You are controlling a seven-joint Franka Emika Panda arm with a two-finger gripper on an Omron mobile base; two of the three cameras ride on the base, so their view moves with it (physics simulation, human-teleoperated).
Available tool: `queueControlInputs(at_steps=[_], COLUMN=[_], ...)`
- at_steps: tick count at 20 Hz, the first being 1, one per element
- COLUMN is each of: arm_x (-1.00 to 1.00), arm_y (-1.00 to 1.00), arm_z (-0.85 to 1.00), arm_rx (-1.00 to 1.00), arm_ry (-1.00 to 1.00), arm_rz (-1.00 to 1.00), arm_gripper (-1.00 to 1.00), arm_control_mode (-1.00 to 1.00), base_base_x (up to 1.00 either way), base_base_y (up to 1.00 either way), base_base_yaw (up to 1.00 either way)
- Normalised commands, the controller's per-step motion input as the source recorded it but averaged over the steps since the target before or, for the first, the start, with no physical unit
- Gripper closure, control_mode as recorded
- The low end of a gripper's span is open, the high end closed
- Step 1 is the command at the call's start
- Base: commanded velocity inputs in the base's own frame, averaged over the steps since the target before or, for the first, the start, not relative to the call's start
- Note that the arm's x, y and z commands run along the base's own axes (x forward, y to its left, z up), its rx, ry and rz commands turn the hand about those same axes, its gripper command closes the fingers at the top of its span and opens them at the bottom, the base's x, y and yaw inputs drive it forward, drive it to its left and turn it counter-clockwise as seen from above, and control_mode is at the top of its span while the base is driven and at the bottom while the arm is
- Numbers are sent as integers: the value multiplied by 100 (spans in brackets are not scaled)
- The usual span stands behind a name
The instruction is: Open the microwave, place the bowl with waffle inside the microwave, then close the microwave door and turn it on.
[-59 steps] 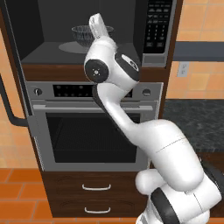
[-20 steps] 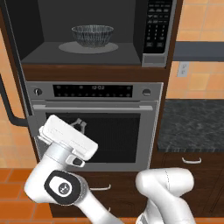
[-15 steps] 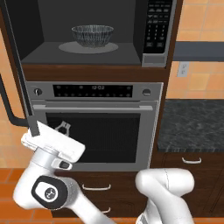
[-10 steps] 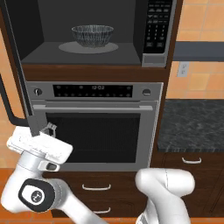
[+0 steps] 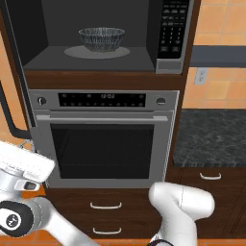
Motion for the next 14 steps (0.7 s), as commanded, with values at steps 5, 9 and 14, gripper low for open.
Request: queueControlInputs(at_steps=[5, 9, 14], arm_x=[-5, -17, -45], arm_y=[43, 24, -4], arm_z=[31, 44, 48], arm_rx=[-7, 0, 10], arm_ry=[-22, -25, -31], arm_rz=[0, 0, 0], arm_gripper=[100, 100, 100], arm_control_mode=[-100, -100, -100], base_base_x=[0, 0, 0], base_base_y=[0, 0, 0], base_base_yaw=[0, 0, 0])
